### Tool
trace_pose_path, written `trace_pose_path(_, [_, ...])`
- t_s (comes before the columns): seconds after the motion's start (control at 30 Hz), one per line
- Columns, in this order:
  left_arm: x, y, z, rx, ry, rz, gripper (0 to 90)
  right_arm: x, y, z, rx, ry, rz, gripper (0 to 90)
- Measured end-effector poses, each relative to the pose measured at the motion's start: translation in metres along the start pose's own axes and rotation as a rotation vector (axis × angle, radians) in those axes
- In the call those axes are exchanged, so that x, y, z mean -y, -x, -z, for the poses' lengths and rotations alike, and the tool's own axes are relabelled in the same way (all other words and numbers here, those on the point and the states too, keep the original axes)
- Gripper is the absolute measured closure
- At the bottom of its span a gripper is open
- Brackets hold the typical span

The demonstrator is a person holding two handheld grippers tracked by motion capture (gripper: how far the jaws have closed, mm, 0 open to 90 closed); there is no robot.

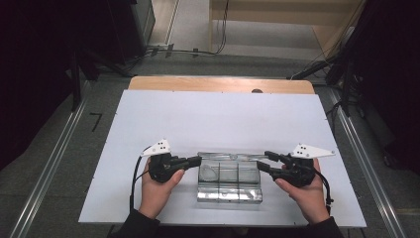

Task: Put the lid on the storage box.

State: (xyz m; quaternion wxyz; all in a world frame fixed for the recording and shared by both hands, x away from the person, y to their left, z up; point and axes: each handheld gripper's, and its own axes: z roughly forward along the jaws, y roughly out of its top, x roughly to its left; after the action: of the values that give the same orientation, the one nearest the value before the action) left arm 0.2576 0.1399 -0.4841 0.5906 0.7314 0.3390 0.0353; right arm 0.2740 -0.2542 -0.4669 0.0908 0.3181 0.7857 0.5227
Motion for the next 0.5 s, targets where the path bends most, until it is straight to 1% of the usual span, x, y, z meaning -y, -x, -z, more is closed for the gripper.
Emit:
trace_pose_path(0.13, [0.0, -0.0004, 0.0004, -0.002, 0.0, 0.001, 90.0, 0.0038, 0.0005, 0.0018, 0.01, -0.014, -0.012, 45.1])
trace_pose_path(0.23, [0.0001, -0.0007, 0.0004, 0.001, -0.001, 0.0, 90.0, 0.0059, 0.0016, 0.0041, 0.016, -0.019, -0.028, 50.8])
trace_pose_path(0.37, [0.0001, -0.0007, 0.0002, 0.0, -0.002, 0.0, 90.0, 0.0083, 0.0, 0.0055, 0.014, -0.031, -0.04, 62.6])
trace_pose_path(0.5, [0.0002, -0.0007, 0.0001, 0.0, -0.003, 0.0, 90.0, 0.0101, -0.0018, 0.0045, 0.018, -0.041, -0.037, 75.6])
